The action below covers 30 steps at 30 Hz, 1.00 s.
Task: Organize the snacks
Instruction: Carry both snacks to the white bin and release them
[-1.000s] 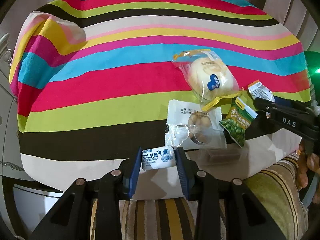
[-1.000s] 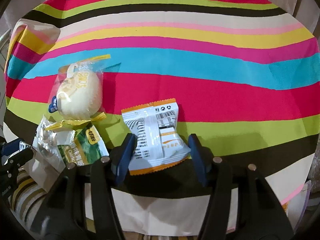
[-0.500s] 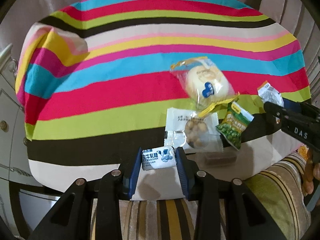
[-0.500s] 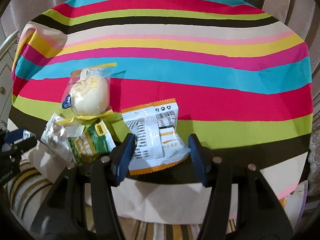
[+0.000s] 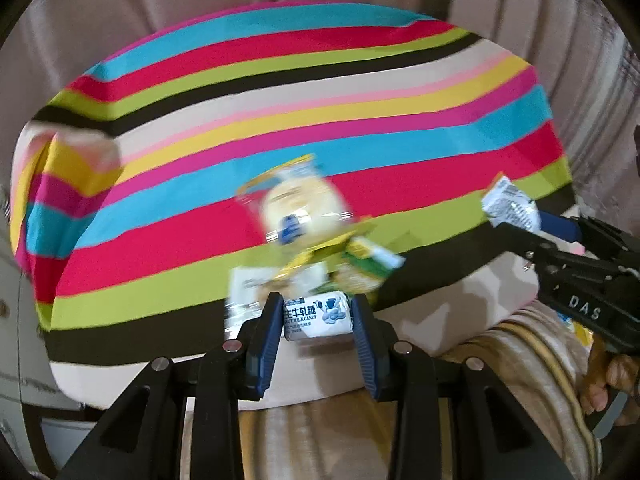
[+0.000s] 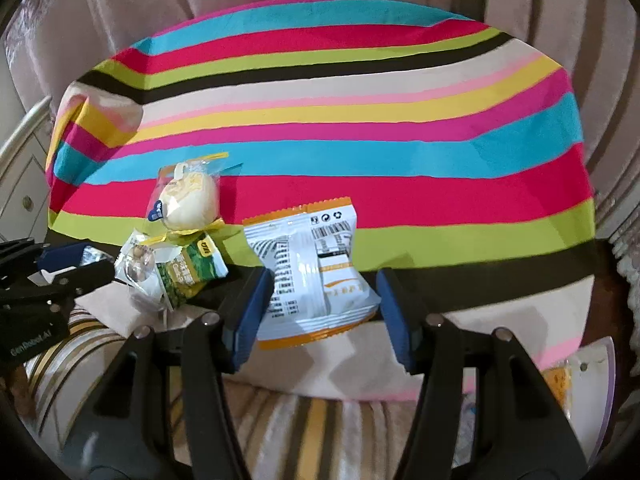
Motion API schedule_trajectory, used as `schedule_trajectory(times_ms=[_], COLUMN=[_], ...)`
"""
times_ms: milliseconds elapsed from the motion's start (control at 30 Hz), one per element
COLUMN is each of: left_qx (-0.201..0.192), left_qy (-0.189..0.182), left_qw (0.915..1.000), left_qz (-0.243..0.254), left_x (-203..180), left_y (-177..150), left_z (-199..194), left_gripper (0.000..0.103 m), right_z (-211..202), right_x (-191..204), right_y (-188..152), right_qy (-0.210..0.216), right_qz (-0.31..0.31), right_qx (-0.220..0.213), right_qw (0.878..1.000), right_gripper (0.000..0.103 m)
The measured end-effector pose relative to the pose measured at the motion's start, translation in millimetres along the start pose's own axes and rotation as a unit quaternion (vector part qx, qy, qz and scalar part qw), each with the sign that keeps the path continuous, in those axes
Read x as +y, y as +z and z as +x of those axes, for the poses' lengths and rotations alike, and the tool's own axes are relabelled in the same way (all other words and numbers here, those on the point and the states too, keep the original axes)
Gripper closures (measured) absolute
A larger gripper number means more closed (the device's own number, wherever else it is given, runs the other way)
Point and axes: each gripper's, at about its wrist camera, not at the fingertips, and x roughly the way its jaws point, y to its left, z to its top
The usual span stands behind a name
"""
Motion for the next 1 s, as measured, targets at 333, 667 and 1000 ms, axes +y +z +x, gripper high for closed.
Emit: schedule_trajectory(times_ms=[333,667,1000], left_qx=[0.015,0.063,0.121], left_qy=[-0.118,-0.213,-0.247], left_qw=[0.9894,0.9615,0.9487], left_qz=[0.083,0.162,0.156], left_x=[-112.1,-228.5,-267.0], left_y=[10.1,0.4,-10.3], left_z=[-7.0,-0.7,17.8], left_gripper=[0.067,0.067,0.047], right_z=[-45.1,-65.8,-67.9], right_x=[-78.4,-193.5,-240.9], right_y=[-34.5,-106.8,-127.0], right_qy=[-0.036,-0.118,-0.137], right_qz=[0.063,0.169,0.207], right_qx=[-0.007,0.016,0.038], right_qw=[0.997,0.979,0.968], right_gripper=[0.044,0.044,0.042])
